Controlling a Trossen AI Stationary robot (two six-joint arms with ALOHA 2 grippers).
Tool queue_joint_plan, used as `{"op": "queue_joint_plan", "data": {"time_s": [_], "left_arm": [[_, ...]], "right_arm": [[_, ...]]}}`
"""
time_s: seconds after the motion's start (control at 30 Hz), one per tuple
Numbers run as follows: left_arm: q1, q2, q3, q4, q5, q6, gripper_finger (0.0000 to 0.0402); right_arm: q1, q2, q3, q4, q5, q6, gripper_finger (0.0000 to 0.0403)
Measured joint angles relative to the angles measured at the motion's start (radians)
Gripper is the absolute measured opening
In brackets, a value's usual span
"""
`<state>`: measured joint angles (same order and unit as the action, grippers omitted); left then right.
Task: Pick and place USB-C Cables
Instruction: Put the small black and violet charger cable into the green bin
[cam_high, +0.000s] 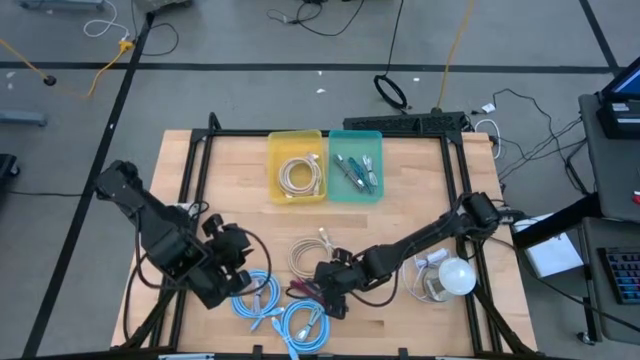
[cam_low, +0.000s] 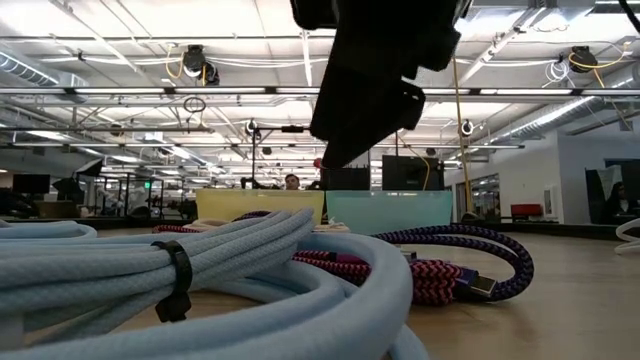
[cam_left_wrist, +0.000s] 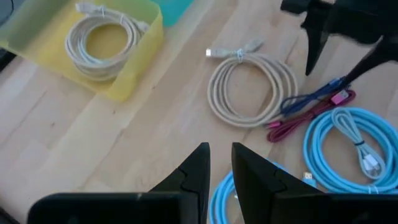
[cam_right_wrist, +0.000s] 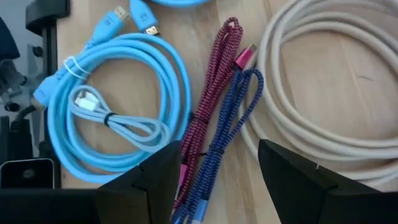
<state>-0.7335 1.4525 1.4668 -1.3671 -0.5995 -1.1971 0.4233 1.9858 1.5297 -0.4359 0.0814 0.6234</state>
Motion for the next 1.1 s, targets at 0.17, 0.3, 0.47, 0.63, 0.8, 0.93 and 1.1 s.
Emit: {"op": "queue_joint_plan", "data": {"time_s": [0.17,0.3,0.47,0.63,0.8,0.93,1.1], "left_arm": [[-0.041,0.001,-0.038,0.011,0.001,-0.084,0.0067],[-0.067,0.001,-0.052,0.009,0.004,-0.127,0.0067],[-0.088,0.001,-0.052,0.008,0.005,-0.154,0.0067],[-0.095,0.001,-0.052,0.008,0.005,-0.167,0.0067],[-0.094,0.001,-0.052,0.008,0.005,-0.171,0.0067],[-0.094,0.001,-0.052,0.008,0.006,-0.176,0.0067],[-0.094,0.001,-0.052,0.008,0.006,-0.186,0.0067]], "right_arm": [[-0.018,-0.004,-0.022,0.025,0.018,-0.005,0.021],[-0.027,-0.001,-0.047,0.037,-0.006,0.002,0.021],[-0.012,-0.002,-0.092,0.08,-0.034,0.036,0.021],[-0.002,-0.002,-0.118,0.124,-0.034,0.059,0.021],[0.004,-0.002,-0.139,0.17,-0.034,0.08,0.021],[0.014,-0.002,-0.154,0.185,-0.027,0.095,0.021],[0.019,-0.002,-0.194,0.187,-0.025,0.111,0.021]]}}
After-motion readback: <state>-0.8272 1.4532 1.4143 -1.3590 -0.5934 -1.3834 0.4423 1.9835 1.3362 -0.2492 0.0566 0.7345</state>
